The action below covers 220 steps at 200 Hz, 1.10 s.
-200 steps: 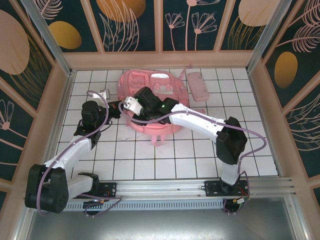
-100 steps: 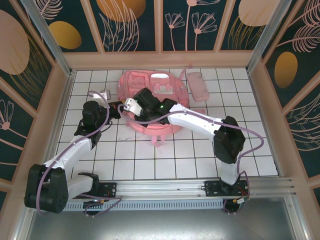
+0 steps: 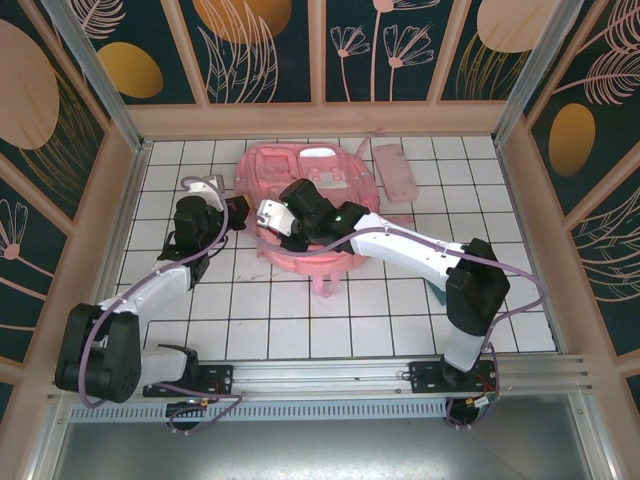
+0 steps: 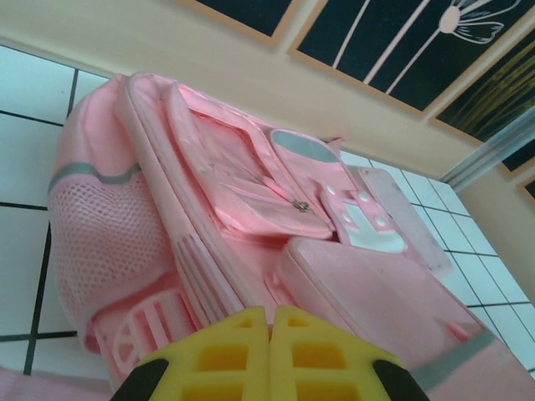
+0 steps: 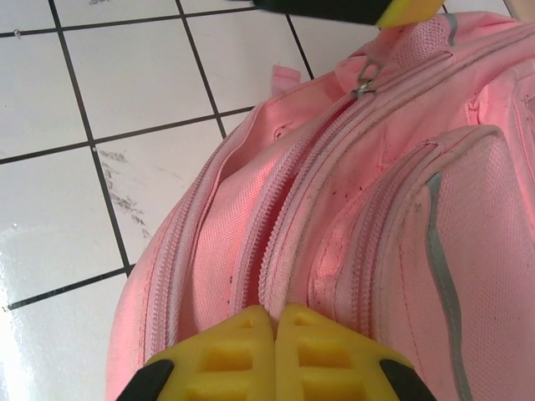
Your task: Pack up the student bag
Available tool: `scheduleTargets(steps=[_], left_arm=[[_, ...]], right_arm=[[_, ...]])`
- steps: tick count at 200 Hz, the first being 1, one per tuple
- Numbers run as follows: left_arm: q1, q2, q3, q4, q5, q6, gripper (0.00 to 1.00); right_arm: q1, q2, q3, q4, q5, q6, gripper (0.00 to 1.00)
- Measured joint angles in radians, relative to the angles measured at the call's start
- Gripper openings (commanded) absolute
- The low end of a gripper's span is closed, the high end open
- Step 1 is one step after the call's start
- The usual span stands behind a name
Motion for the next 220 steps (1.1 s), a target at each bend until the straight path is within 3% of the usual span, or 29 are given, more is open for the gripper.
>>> scheduleTargets(steps=[10,25,36,47,67,89,108,128,166,195,220], left_arm=[[0.0,0.025,0.014,0.007,-0.019,-0.001,0.0],[0.0,0.055,0.034,0.006,-0.053,-0.008,0.01],[0.0,0.065,0.041,0.005,-0.08,-0.007,0.21],[0.005,0.07,0.047,-0.01,-0.116,-0.017,0.39],[0.016,0.071,0.071,-0.062,-0.177,-0.044,0.58],[0.019,0.06,0.095,-0.134,-0.212,-0.056,0.66],[0.019,0.032,0.096,-0.205,-0.219,-0.061,0.72],[0.019,-0.003,0.099,-0.282,-0.224,-0.061,0.78],[0.019,-0.066,0.12,-0.373,-0.225,-0.065,0.89],[0.019,-0.089,0.124,-0.402,-0.224,-0.074,0.97],[0.019,-0.09,0.124,-0.425,-0.224,-0.079,0.98]], right_arm=[[0.0,0.0,0.0,0.001,0.0,0.002,0.06],[-0.002,0.0,0.0,0.003,0.001,0.026,0.26],[-0.003,-0.001,0.001,0.0,0.001,0.058,0.43],[-0.006,-0.006,0.002,0.0,-0.002,0.082,0.53],[-0.03,-0.032,-0.002,0.008,-0.007,0.165,0.61],[-0.095,-0.094,-0.041,0.05,0.004,0.289,0.68],[-0.215,-0.141,-0.08,0.077,0.012,0.428,0.78],[-0.394,-0.144,-0.105,0.095,0.027,0.572,0.83],[-0.66,-0.05,-0.109,0.097,0.023,0.719,0.82],[-0.732,0.168,0.042,0.074,0.004,0.755,0.81],[-0.755,0.376,0.237,0.054,-0.003,0.765,0.79]])
